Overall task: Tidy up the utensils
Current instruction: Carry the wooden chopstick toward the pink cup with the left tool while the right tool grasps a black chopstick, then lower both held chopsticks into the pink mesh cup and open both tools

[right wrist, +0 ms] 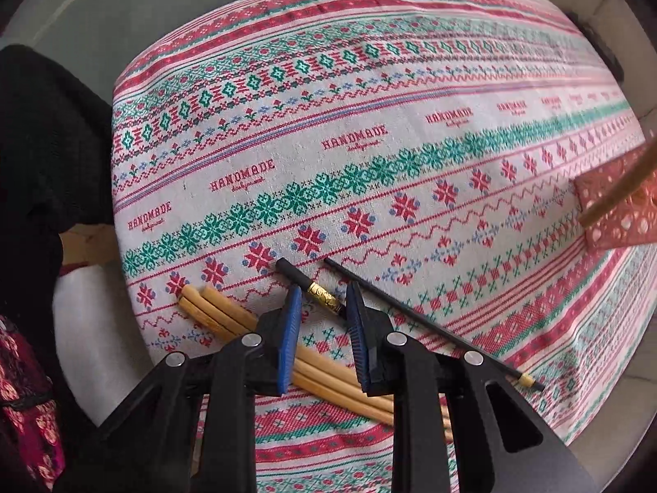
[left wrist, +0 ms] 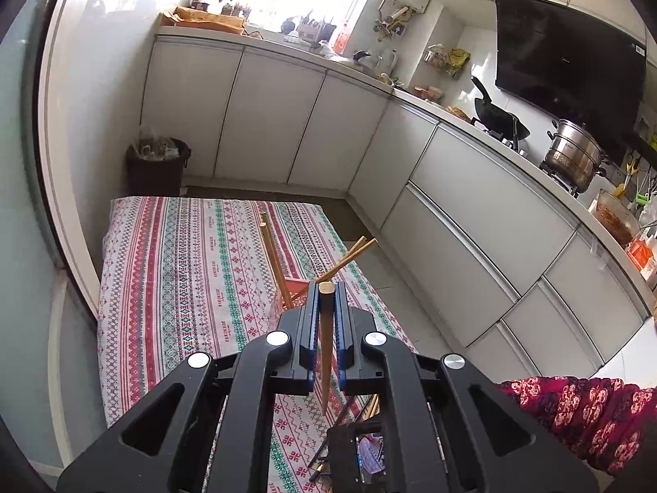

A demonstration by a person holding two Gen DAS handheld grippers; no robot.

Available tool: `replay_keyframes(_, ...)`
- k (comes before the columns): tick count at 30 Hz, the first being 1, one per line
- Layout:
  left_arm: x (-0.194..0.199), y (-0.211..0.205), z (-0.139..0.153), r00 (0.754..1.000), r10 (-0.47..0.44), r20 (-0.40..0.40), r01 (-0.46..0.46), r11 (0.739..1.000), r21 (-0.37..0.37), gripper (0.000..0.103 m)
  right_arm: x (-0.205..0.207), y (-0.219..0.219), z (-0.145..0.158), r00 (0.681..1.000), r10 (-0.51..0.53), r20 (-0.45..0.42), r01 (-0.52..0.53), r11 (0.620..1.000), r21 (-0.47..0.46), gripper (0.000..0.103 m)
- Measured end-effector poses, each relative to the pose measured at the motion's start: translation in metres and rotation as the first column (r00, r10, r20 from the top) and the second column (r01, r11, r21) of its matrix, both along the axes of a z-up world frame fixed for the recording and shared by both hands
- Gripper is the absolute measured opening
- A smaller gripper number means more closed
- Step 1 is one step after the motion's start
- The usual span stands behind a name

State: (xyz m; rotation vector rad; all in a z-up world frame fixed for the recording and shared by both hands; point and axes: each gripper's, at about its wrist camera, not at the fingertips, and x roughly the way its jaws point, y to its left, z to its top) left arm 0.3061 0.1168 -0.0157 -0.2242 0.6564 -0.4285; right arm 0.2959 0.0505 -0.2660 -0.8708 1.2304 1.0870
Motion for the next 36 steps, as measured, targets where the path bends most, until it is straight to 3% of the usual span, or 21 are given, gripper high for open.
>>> replay_keyframes(2, 0.001, 0.008, 0.002, 1.0, 0.025, 0.004, -0.025, 1.0, -0.003, 0.006, -0.002, 0.001, -0.003, 0.999, 0.04, 0.008, -0.04, 0.999, 0.009, 0.025)
replay_keyframes(5, 0.0, 0.025, 0.007, 0.997, 0.078, 0.019, -0.078, 0.997, -0.024, 0.006, -0.002, -0.014, -0.004, 1.0, 0.014, 0.009, -0.014, 0.997, 0.073, 0.023)
replay_keyframes(11, -0.004, 0.032, 0.017, 0.99, 0.13, 0.049, -0.127, 0.99, -0.063, 0.006, -0.008, -0.038, -0.003, 0.988, -0.147, 0.056, 0.139, 0.982, 0.124, 0.008)
replay_keyframes(16, -0.008, 0.025, 0.023, 0.989, 0.133, 0.067, -0.128, 0.989, -0.072, 0.006, -0.007, -0.068, 0.007, 0.96, -0.265, 0.095, 0.244, 0.952, 0.184, 0.007)
replay_keyframes(22, -0.008, 0.013, 0.029, 0.99, 0.119, 0.082, -0.113, 0.991, -0.073, 0.006, 0.013, -0.097, 0.033, 0.899, -0.42, 0.127, 0.374, 0.885, 0.278, 0.007)
replay_keyframes(28, -0.006, 0.009, 0.033, 0.988, 0.119, 0.099, -0.11, 0.99, -0.088, 0.006, 0.023, -0.113, 0.073, 0.836, -0.523, 0.168, 0.422, 0.808, 0.411, 0.007)
replay_keyframes(36, 0.0, -0.006, 0.044, 0.986, 0.113, 0.124, -0.103, 0.991, -0.084, 0.006, 0.024, -0.152, 0.162, 0.701, -0.688, 0.187, 0.439, 0.623, 0.647, 0.007)
